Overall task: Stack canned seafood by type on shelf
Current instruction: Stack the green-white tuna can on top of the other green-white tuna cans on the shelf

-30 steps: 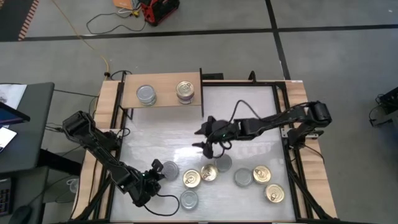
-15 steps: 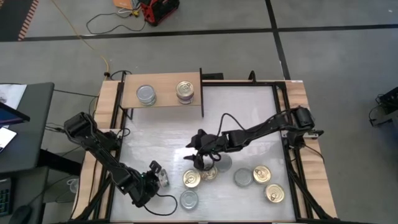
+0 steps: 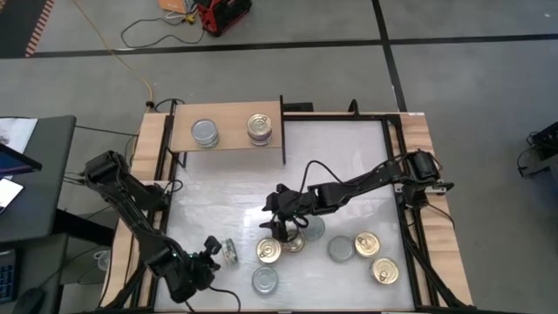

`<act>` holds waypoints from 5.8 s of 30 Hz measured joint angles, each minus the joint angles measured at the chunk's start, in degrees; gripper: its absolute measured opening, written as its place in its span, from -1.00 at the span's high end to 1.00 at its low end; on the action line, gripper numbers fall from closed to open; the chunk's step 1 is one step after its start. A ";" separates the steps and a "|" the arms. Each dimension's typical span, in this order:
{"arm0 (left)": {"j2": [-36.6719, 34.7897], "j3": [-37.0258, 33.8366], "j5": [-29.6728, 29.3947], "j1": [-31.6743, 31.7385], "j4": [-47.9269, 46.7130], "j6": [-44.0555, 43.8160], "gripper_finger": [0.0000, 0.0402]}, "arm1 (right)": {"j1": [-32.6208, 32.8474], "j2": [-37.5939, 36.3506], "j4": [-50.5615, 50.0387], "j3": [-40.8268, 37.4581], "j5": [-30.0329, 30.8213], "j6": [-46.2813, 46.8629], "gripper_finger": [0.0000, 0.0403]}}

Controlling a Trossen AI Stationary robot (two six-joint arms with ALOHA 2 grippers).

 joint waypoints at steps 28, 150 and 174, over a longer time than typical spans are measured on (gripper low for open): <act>0.44 10.10 23.78 20.45 -10.71 22.21 -0.28 | 5.84 -12.72 -19.98 -6.62 13.65 3.72 -0.42; -51.47 -13.44 -10.01 77.16 4.15 -34.16 -0.13 | -8.07 -32.78 9.76 -22.12 1.90 -20.55 -0.42; -52.58 -13.40 -10.67 77.16 1.58 -24.88 -0.35 | -8.05 -32.76 9.85 -22.12 1.70 -20.52 -0.42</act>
